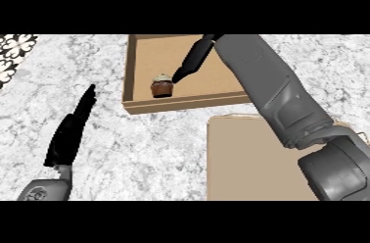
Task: Pick the cupcake from the tray and place it in the cardboard box
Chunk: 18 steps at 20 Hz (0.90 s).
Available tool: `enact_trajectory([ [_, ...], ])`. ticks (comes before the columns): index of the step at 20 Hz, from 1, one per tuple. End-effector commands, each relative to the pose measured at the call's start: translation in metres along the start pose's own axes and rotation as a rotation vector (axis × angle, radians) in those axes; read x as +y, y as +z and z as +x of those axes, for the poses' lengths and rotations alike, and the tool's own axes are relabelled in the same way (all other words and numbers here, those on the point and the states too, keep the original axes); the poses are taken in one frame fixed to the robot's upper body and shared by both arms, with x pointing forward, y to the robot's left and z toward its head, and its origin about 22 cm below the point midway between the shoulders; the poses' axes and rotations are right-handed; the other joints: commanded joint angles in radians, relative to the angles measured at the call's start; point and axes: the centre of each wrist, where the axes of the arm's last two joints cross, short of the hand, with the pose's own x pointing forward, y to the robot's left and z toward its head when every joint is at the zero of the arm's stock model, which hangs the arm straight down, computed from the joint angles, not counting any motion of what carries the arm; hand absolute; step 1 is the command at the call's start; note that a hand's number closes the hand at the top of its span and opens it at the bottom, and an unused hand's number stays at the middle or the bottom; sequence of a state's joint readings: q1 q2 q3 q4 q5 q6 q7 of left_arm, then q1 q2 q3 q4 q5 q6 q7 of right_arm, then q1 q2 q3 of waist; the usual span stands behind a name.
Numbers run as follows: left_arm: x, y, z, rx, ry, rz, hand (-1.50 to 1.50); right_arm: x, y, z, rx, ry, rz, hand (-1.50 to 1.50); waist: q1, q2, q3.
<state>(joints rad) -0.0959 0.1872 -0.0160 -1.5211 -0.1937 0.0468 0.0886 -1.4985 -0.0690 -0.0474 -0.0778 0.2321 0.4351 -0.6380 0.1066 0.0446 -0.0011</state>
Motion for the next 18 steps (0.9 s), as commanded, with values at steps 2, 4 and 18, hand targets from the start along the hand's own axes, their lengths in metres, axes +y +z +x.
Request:
enact_trajectory([
  [2,-0.012,0.002,0.003,-0.006,0.021,-0.025,0.0,-0.038,0.029,0.002,-0.017,-0.145,-0.156,-1.5,0.014,0.012,0.001],
  [4,-0.005,-0.006,0.01,-0.015,0.005,-0.024,0.0,-0.058,0.037,0.014,0.005,-0.138,-0.208,-1.5,0.016,0.017,0.001],
  [18,-0.009,-0.008,0.021,-0.078,-0.009,-0.038,0.0,-0.14,0.134,0.029,0.027,-0.122,-0.373,-1.5,0.076,0.062,0.006],
])
